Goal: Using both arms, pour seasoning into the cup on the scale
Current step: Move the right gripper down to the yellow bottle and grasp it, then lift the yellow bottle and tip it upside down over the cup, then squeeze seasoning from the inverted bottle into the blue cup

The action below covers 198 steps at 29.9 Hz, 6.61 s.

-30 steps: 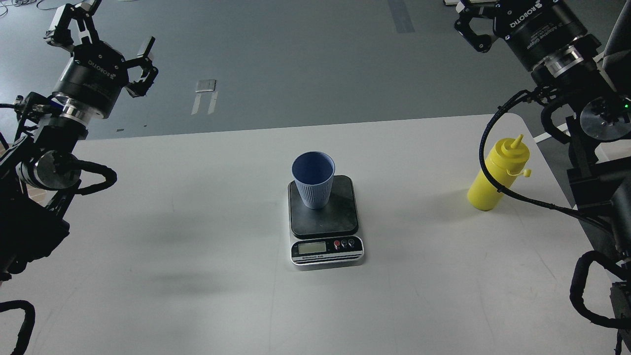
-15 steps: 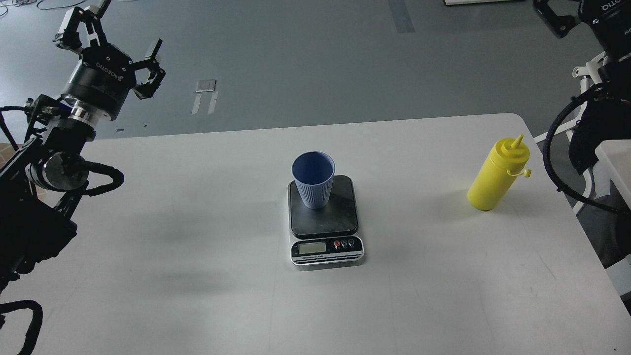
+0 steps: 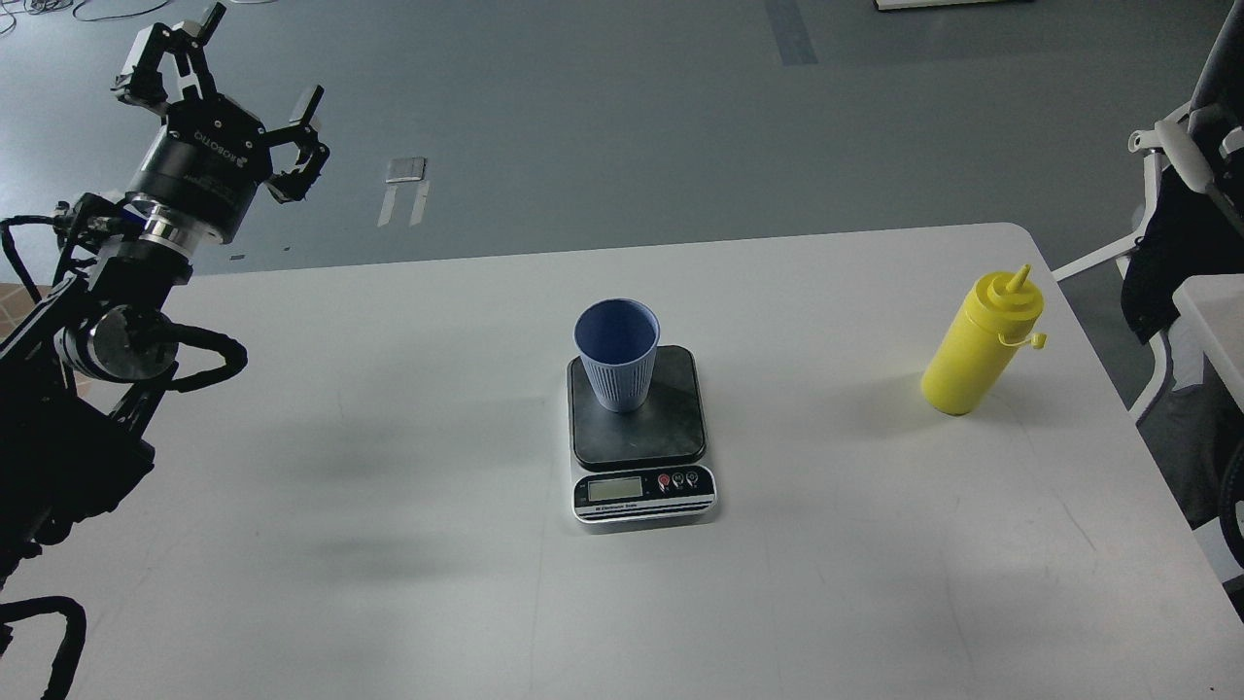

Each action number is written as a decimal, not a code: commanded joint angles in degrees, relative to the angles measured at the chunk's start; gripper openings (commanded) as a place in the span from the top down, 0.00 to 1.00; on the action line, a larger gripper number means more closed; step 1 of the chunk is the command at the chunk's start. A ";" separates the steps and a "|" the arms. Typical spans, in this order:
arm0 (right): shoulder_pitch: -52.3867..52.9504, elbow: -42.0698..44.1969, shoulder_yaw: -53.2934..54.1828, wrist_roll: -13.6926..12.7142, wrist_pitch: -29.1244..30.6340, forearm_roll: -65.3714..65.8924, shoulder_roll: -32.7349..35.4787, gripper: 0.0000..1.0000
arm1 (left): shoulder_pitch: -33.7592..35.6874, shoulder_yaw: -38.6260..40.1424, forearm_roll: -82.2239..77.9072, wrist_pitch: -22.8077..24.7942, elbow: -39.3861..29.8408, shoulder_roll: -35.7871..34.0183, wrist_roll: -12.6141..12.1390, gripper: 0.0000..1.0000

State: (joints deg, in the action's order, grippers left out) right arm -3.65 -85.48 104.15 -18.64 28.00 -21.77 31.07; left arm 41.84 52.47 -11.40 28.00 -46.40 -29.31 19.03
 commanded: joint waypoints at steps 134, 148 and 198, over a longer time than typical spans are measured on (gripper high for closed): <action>30.88 13.67 -21.88 -0.35 -3.40 75.88 -11.21 0.69 | -0.62 -0.52 -0.03 0.00 -0.18 1.53 0.04 0.02; 40.73 7.96 -33.04 -0.26 -2.77 101.48 -11.91 0.68 | -0.62 -0.35 -0.03 0.00 -0.18 1.71 0.04 0.02; 45.92 4.53 -52.47 0.53 -6.73 138.58 -29.66 0.68 | -0.62 0.00 -0.11 0.00 -0.01 1.62 0.13 0.02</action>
State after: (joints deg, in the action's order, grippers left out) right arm 42.28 -81.03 52.03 -18.11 21.74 116.38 1.49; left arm 41.21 52.38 -11.51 28.00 -46.40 -27.65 19.10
